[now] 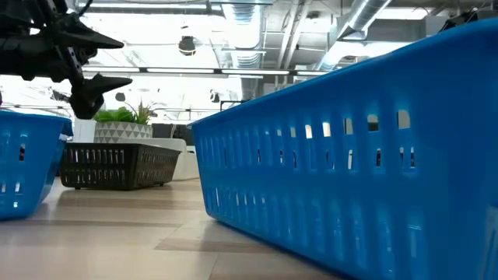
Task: Stack baskets by color
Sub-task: Stack the middle white bin on the left white bin
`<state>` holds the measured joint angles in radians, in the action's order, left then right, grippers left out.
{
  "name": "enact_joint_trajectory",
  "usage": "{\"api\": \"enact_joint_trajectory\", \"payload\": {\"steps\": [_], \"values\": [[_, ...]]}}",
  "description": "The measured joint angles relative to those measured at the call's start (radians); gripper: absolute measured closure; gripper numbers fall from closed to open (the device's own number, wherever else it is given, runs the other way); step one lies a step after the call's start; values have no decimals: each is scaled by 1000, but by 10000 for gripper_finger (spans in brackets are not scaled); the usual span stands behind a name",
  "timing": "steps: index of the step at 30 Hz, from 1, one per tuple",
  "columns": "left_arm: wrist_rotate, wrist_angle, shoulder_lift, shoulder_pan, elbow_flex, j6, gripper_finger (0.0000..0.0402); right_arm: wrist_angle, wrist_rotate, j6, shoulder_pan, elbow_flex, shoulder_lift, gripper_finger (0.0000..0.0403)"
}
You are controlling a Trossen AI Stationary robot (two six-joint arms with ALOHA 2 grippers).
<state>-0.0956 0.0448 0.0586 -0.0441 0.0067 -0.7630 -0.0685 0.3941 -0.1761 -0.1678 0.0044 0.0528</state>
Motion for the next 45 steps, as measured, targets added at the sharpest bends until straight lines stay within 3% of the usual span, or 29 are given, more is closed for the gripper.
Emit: {"api": "enact_joint_trajectory", "payload": {"steps": [6, 13, 18, 24, 30, 37, 41, 45], "values": [[-110, 19, 0, 0, 0, -62, 139, 0, 0, 0, 0, 0, 0, 218], [-372, 98, 0, 0, 0, -249, 139, -93, 1, -139, 0, 0, 0, 218], [-371, 220, 0, -2, 0, -389, 139, -100, 1, -318, 0, 0, 0, 218], [-350, 275, 43, -2, 113, -359, 139, -101, 5, -432, 4, 1, 0, 218], [-353, 260, 285, -2, 319, -267, 139, -112, 39, -599, 50, 29, 2, 218], [-347, 137, 605, 13, 574, -264, 139, -118, 42, -439, 127, 219, 39, 229], [-283, -38, 750, 55, 735, -306, 139, 51, 60, -355, 161, 395, 150, 242], [-212, -197, 875, 106, 890, -259, 139, 336, 135, -386, 197, 592, 310, 255]]}}
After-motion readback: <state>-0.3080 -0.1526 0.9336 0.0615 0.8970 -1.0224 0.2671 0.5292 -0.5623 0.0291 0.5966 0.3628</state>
